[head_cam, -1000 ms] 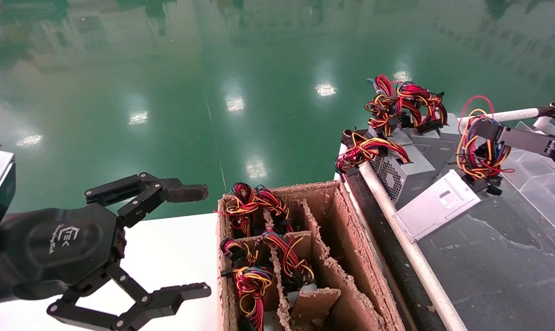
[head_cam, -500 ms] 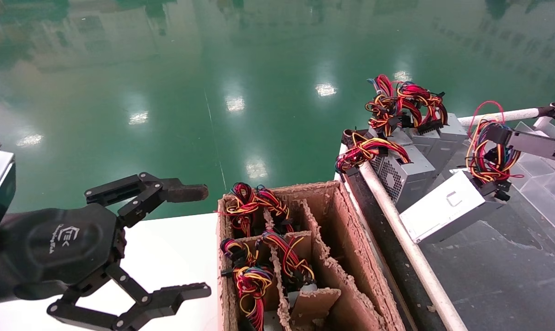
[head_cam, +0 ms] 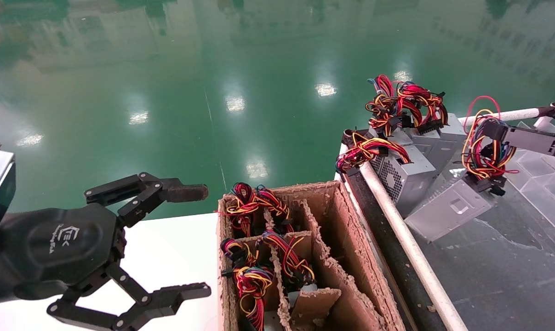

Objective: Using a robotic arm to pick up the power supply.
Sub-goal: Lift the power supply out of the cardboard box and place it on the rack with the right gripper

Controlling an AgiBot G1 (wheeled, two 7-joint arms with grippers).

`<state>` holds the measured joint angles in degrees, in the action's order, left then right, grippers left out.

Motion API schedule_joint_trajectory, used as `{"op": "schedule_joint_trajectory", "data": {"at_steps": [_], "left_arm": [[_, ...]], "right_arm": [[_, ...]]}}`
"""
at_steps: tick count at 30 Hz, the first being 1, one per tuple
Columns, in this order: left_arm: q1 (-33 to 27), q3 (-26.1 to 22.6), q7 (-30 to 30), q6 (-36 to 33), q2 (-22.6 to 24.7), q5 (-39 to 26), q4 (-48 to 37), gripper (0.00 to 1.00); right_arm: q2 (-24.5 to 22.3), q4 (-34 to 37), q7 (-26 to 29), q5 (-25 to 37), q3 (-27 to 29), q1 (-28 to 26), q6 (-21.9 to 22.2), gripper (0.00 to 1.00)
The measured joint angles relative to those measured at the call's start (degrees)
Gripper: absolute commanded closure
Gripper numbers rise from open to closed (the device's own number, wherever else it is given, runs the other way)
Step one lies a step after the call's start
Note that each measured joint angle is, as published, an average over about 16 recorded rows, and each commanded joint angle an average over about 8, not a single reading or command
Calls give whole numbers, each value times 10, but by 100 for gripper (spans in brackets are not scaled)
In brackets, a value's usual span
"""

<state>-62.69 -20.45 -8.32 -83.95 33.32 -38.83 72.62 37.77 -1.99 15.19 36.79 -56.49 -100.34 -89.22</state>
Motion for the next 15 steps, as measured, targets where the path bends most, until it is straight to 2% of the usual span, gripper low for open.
{"op": "schedule_joint_trajectory", "data": {"at_steps": [15], "left_arm": [[0, 0, 0, 0, 0, 0, 0, 0]], "right_arm": [[15, 4, -20, 14, -9, -9, 21, 100]]}}
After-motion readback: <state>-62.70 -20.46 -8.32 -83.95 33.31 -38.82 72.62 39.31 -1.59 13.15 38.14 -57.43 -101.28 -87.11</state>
